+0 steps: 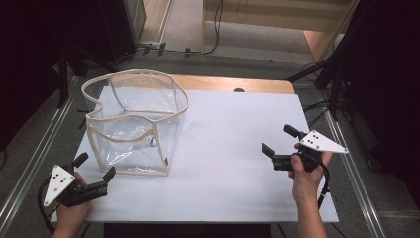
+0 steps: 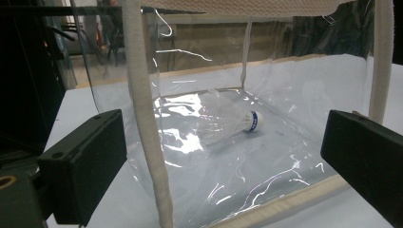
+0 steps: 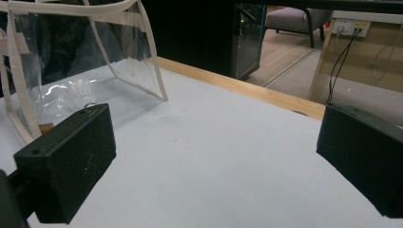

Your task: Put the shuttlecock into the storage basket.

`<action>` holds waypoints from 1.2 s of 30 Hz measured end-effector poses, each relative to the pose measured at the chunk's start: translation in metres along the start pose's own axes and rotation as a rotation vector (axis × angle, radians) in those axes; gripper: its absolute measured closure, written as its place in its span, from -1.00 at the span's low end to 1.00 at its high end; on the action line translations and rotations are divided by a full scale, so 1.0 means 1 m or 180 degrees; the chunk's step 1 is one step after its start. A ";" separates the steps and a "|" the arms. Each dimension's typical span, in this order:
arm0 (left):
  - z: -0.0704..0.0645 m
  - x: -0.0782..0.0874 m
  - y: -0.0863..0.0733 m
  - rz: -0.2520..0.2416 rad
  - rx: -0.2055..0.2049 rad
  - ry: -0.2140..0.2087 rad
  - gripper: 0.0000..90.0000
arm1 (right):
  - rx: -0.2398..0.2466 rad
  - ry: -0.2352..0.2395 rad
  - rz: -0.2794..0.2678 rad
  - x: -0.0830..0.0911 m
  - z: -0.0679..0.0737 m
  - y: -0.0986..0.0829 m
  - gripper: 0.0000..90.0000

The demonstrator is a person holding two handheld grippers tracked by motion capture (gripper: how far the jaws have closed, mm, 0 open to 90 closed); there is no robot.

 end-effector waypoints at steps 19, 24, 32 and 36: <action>0.000 0.000 0.000 0.0000 -0.0003 0.0003 -0.95 | -0.0139 -0.0134 0.0187 0.014 -0.012 -0.051 -1.00; 0.000 0.000 0.000 -0.0001 0.0000 0.0009 -0.95 | -0.0174 -0.0161 0.0204 0.019 -0.016 -0.060 -1.00; 0.000 0.000 0.000 -0.0009 -0.0005 0.0020 -0.95 | -0.0181 -0.0215 0.0243 0.027 -0.020 -0.072 -1.00; 0.000 0.000 0.000 -0.0009 -0.0004 0.0021 -0.95 | -0.0205 -0.0241 0.0277 0.032 -0.021 -0.079 -1.00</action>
Point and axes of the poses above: each handheld gripper's, and its own axes: x roughly backward along the jaws, y roughly out of its top, z roughly to its left, the point moved 10 cm from there along -x, roughly forward along the jaws, and after that the axes turned 3 degrees about y, right-handed, at the moved point
